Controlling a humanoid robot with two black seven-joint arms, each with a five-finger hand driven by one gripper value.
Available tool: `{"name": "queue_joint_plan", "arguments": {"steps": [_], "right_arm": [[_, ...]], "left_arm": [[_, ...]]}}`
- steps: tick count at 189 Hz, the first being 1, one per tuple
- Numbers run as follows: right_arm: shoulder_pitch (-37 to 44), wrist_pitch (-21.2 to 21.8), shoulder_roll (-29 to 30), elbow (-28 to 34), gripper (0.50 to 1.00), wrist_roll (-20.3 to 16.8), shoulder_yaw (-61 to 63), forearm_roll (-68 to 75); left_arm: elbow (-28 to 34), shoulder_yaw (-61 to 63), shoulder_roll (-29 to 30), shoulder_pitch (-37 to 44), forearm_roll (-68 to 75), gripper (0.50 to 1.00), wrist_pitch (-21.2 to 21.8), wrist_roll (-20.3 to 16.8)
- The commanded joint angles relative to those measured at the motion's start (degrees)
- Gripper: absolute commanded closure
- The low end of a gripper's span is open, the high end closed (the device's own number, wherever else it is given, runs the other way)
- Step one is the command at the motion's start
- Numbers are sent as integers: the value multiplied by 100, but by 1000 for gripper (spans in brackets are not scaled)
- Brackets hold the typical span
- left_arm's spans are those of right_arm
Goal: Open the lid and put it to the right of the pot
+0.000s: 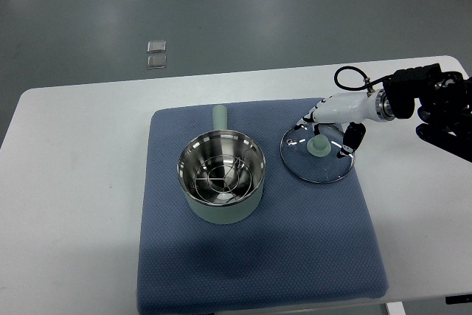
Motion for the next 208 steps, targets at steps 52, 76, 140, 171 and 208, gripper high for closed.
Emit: {"name": "queue_joint_plan", "arguments": {"steps": [52, 76, 140, 171, 208], "right_arm": [[148, 70, -289, -54, 589, 28, 207, 1124], [139, 17, -289, -238, 591, -7, 452, 1836], [-142, -922, 124, -1241, 595, -314, 1059, 6572], [-415, -1407, 273, -1267, 595, -385, 1050, 8481], [-749, -1617, 440, -1267, 587, -367, 1050, 10019]], "left_arm": [[0, 0, 0, -1, 0, 500, 0, 2], [0, 0, 0, -1, 0, 500, 0, 2], [0, 0, 0, -1, 0, 500, 0, 2], [0, 0, 0, -1, 0, 500, 0, 2], [0, 0, 0, -1, 0, 500, 0, 2]]}}
